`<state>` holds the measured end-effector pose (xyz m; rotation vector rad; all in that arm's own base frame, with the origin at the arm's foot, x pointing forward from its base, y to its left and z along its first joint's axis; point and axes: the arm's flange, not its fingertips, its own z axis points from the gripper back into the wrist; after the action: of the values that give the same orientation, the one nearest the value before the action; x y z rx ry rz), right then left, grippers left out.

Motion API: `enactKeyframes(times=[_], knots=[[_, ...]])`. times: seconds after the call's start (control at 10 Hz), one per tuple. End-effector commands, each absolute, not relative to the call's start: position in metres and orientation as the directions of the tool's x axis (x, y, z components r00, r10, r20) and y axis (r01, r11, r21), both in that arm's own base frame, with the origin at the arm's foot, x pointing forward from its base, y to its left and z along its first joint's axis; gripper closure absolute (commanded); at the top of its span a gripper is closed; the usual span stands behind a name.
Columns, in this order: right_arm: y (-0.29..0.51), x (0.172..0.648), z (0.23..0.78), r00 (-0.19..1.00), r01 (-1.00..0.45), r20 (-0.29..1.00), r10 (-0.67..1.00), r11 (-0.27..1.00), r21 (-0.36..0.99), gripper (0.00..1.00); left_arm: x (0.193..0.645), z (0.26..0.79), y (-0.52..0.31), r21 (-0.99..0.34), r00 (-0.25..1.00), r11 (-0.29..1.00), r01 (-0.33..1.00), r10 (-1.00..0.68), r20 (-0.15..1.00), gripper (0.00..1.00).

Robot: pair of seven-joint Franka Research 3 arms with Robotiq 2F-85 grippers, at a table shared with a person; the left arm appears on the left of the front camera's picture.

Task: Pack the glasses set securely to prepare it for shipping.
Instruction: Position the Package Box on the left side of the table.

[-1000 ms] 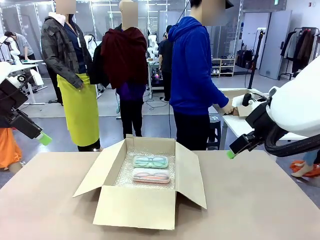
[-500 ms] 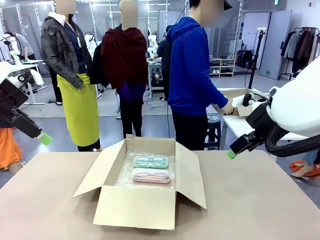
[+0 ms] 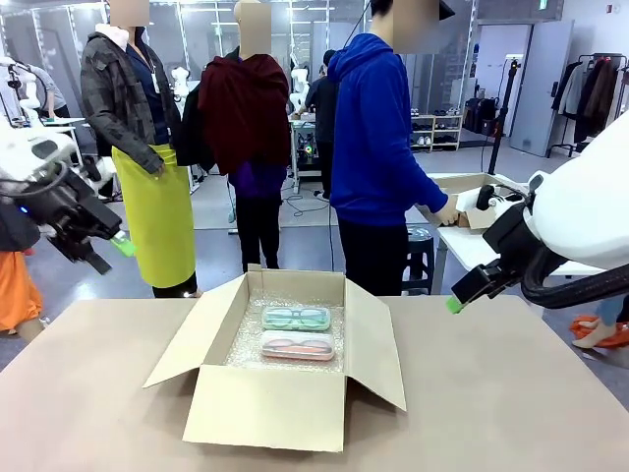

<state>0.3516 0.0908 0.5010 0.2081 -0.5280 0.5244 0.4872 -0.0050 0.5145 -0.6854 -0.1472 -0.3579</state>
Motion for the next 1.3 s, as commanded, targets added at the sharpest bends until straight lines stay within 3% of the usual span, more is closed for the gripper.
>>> enactKeyframes(times=[0.0,0.4,0.7,1.2], knots=[[0.093,0.349,0.501,0.748,-0.512,0.522,0.409,0.857,0.061,0.06,0.518,0.498,0.002,-0.724,0.963,0.636,0.268,-0.168,0.209,0.0],[0.093,0.349,0.501,0.748,-0.512,0.522,0.409,0.857,0.061,0.06,0.534,0.415,0.023,-0.806,0.979,0.584,0.098,0.09,0.184,0.0],[0.093,0.349,0.501,0.748,-0.512,0.522,0.409,0.857,0.061,0.06,0.541,0.381,0.017,-0.812,0.984,0.583,0.035,0.123,0.131,0.0],[0.093,0.349,0.501,0.748,-0.512,0.522,0.409,0.857,0.061,0.06,0.54,0.398,0.029,-0.806,0.985,0.59,0.046,0.108,0.135,0.0]])
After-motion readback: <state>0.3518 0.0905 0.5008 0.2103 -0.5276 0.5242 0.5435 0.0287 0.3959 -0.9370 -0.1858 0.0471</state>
